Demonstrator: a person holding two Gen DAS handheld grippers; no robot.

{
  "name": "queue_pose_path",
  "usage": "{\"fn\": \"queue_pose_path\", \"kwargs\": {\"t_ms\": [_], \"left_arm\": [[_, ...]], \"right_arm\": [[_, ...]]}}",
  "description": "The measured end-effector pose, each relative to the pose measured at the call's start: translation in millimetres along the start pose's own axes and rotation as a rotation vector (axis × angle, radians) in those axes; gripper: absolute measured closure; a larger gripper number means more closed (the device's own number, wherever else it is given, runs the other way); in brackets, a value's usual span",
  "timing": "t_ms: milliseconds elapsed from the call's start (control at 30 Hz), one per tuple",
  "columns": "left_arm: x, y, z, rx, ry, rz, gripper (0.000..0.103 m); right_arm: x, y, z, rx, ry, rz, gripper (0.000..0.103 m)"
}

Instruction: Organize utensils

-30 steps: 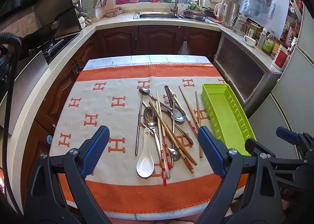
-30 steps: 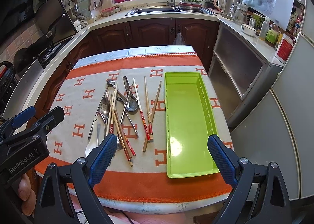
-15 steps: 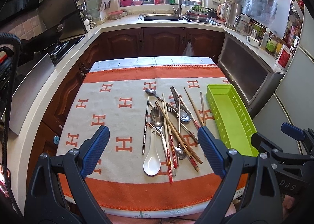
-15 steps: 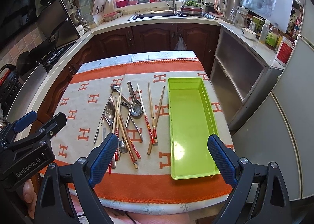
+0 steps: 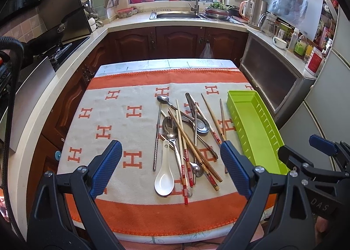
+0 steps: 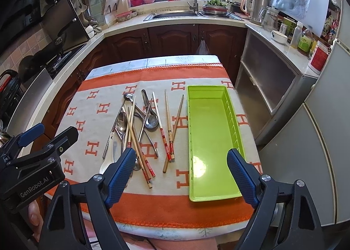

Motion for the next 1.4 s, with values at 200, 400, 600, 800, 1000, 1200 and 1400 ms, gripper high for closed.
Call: {"fn": "queue_pose_path", "kwargs": {"t_ms": [200, 400, 600, 800, 1000, 1200, 1400], "left_arm": [[8, -4, -6, 0.02, -0.003, 0.023, 0.013], [13, -23, -17, 0.017, 0.001, 0.049, 0.013], [29, -48, -24, 0.027, -0.031, 0.039, 0.013], [70, -73, -18, 0.01, -0.107, 0.011, 0.023], [128, -86, 11, -0.038, -0.239, 0.068, 0.05], [166, -70, 36, -0.046, -0.309, 0.13, 0.067], [174, -56, 43, -0.041, -0.335, 0.162, 0.067]], "right_arm": [[14, -3, -11, -0.008, -0.006, -0.011, 0.022], [29, -22, -26, -0.045, -0.006, -0.052, 0.023], [53, -43, -44, -0.066, -0.015, -0.115, 0.025], [109, -66, -57, -0.081, -0.09, -0.175, 0.037], [169, -94, -44, -0.146, -0.207, -0.241, 0.065], [223, -111, -17, -0.173, -0.333, -0.284, 0.074], [249, -113, 0, -0.158, -0.409, -0.333, 0.087]]}}
Point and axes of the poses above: each gripper's, at about its wrist camera, not at the fingertips, and x roughly the way its jaws point, y to its right, z to its underside, the point moved 4 cm from there along x, roughly the way its jaws point, and after that the axes turned 4 degrees about z, right-handed, at the moved point
